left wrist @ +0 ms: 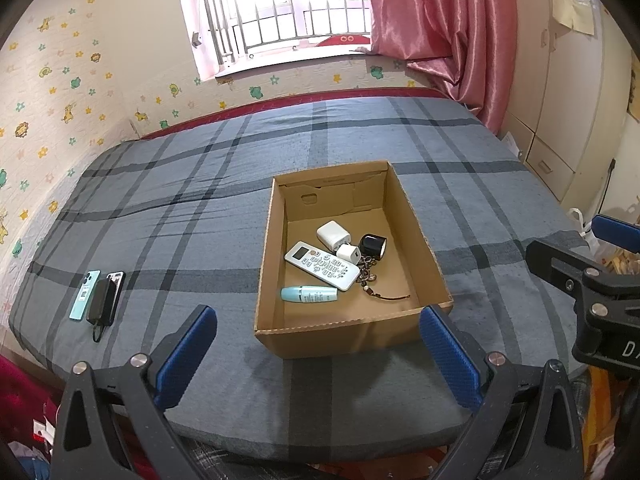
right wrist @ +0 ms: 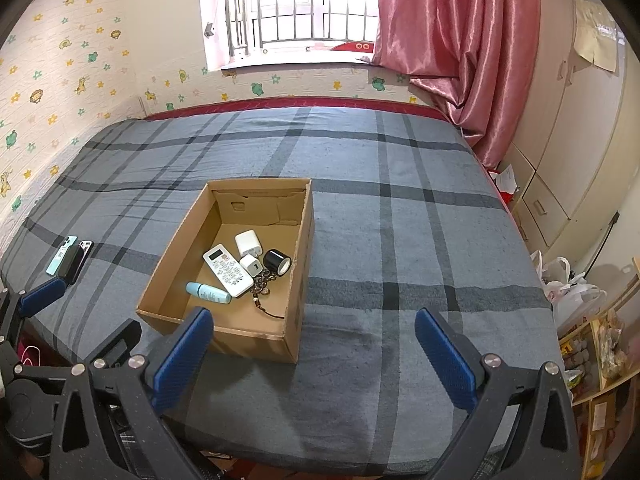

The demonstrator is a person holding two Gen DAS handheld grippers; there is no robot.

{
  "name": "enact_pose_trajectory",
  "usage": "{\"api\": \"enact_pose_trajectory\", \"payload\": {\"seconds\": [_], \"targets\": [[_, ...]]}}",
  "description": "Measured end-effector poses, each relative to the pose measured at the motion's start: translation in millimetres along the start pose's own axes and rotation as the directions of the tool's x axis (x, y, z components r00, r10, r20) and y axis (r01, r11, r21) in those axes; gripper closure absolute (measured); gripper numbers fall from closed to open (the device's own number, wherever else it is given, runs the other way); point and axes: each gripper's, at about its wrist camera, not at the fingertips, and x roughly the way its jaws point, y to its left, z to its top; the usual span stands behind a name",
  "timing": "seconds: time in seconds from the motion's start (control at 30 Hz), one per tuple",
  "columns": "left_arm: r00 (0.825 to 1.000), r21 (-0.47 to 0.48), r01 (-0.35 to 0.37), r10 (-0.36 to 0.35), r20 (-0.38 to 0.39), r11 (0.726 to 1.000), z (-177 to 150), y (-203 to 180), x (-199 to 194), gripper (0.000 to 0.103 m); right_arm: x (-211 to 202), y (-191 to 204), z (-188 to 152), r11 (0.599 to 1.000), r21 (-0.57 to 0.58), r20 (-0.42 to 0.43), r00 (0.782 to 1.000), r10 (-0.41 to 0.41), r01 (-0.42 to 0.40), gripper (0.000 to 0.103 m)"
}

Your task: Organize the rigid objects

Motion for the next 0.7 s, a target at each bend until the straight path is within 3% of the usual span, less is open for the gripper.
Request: {"api": "enact_pose_trajectory", "payload": {"seconds": [0.7], "targets": [[1.0,0.016,-0.006,0.006,-0.002,1.0,4.7,-1.0,8.2,0.0,7.0,-4.9,5.5,1.0,0.009,-0.008,1.0,0.009,-0.009,0.0]]}}
